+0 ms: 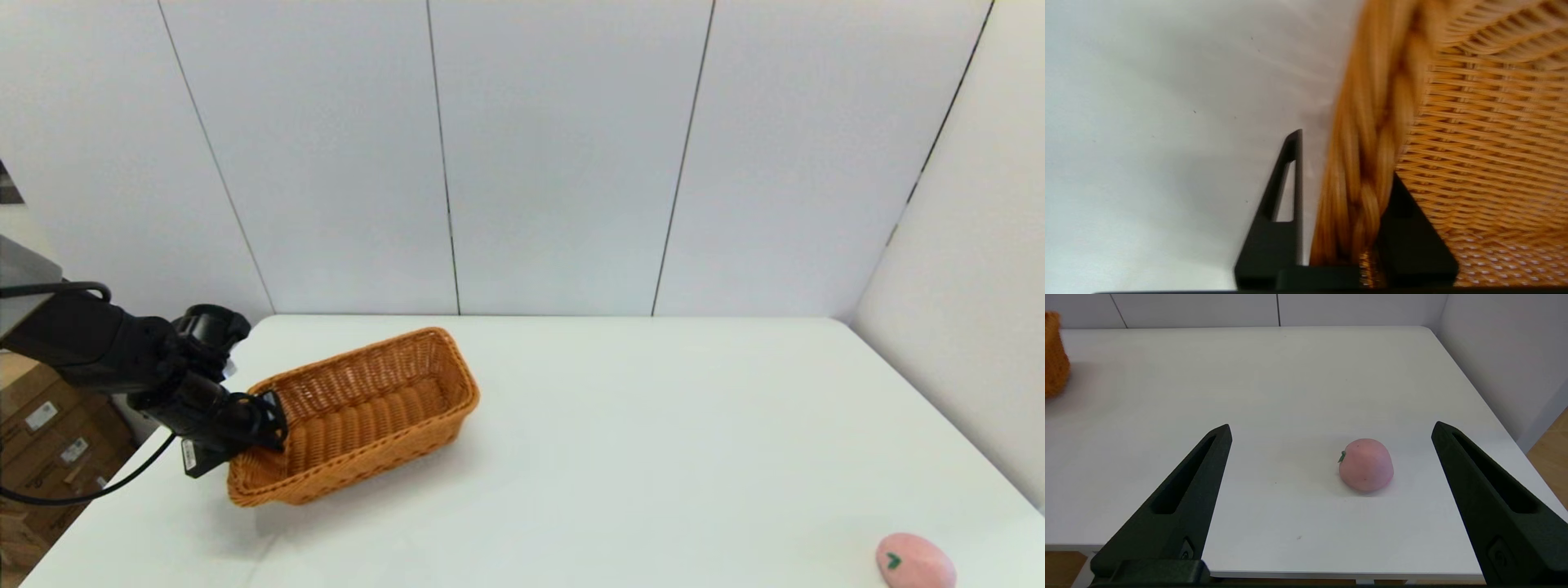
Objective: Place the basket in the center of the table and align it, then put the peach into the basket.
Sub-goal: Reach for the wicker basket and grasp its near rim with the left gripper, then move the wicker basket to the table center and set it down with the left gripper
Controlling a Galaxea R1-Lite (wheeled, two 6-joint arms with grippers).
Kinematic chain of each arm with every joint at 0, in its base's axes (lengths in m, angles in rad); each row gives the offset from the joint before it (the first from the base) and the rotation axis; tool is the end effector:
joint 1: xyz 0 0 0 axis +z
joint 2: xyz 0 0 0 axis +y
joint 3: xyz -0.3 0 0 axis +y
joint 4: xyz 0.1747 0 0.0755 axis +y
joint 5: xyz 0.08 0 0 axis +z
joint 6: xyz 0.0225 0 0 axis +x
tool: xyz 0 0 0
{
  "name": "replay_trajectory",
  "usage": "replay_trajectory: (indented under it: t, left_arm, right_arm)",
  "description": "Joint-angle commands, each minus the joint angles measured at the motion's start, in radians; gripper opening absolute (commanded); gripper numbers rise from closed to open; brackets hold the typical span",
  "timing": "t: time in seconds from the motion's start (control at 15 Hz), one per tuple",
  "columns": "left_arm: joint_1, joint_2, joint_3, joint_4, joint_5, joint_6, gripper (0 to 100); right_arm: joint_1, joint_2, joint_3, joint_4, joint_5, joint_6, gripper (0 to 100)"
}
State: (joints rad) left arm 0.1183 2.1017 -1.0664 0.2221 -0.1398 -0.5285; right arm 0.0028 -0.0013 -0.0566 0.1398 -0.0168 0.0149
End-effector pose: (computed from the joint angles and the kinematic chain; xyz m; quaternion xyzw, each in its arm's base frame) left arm 0.3355 0.0367 0.0497 -0.2843 0.5652 0.1439 0.7609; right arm -0.0278 -0.0005 0.0767 0.0070 0.0409 -0.0073 0.9991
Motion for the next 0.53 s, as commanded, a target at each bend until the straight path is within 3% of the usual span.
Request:
replay_trajectory:
  t: [0.07, 0.4, 0.53]
  left_arm:
    - [0.000, -0.029, -0.001, 0.003, -0.072, -0.004, 0]
    - [-0.028, -0.101, -0.021, 0.020, -0.238, -0.033, 0]
    - [-0.091, -0.114, -0.060, 0.062, -0.241, -0.053, 0]
  right_arm:
    - [0.000, 0.000, 0.000, 0.001, 0.000, -0.001, 100]
    - [0.000, 0.000, 0.000, 0.001, -0.002, -0.001, 100]
    - [0.000, 0.000, 0.000, 0.003, -0.002, -0.001, 100]
